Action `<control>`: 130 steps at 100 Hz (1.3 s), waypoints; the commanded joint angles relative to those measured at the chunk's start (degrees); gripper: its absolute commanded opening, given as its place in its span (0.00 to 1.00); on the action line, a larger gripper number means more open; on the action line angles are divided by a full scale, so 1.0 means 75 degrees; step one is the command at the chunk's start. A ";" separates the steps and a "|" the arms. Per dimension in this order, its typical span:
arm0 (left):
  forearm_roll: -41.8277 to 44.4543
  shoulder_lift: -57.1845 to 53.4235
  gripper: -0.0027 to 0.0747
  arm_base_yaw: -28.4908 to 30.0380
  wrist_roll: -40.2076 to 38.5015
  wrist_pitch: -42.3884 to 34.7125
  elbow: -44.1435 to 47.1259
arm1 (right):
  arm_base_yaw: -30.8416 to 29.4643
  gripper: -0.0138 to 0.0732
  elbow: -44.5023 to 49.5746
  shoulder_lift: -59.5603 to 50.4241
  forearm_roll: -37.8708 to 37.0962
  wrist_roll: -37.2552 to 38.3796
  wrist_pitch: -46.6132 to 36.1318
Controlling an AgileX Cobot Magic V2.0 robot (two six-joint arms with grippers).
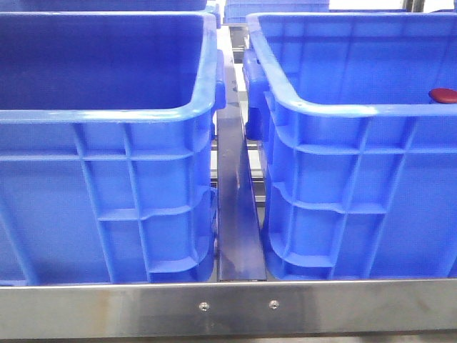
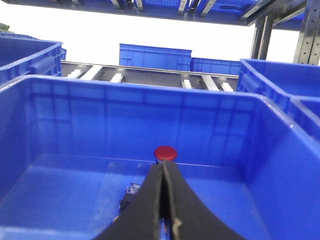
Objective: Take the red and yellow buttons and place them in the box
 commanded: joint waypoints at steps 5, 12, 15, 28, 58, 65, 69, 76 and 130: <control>-0.0062 -0.0220 0.01 0.0033 -0.0051 -0.0638 0.0147 | -0.0032 0.08 0.0375 -0.0503 -0.0130 0.0199 -0.0769; -0.0062 -0.0220 0.01 0.0033 -0.0051 -0.0638 0.0147 | -0.0032 0.08 0.0443 -0.0968 -0.0157 0.0464 -0.0137; -0.0062 -0.0220 0.01 0.0033 -0.0051 -0.0638 0.0147 | -0.0032 0.08 0.0451 -0.1040 -0.0157 0.0483 -0.0082; -0.0062 -0.0220 0.01 0.0033 -0.0051 -0.0638 0.0147 | -0.0017 0.08 0.0452 -0.0994 -0.0157 0.0483 -0.0167; -0.0062 -0.0220 0.01 0.0033 -0.0051 -0.0638 0.0147 | -0.0017 0.08 0.0452 -0.0994 -0.0157 0.0483 -0.0127; -0.0062 -0.0220 0.01 0.0033 -0.0051 -0.0638 0.0147 | -0.0017 0.08 0.0452 -0.0994 -0.0157 0.0476 -0.0107; -0.0062 -0.0220 0.01 0.0033 -0.0051 -0.0638 0.0147 | -0.0017 0.08 0.0452 -0.0994 -0.0157 0.0476 -0.0107; -0.0062 -0.0220 0.01 0.0033 -0.0051 -0.0638 0.0147 | -0.0017 0.08 0.0452 -0.0994 -0.0157 0.0476 -0.0107; -0.0062 -0.0220 0.01 0.0033 -0.0051 -0.0638 0.0147 | -0.0017 0.08 0.0452 -0.0994 -0.0157 0.0476 -0.0107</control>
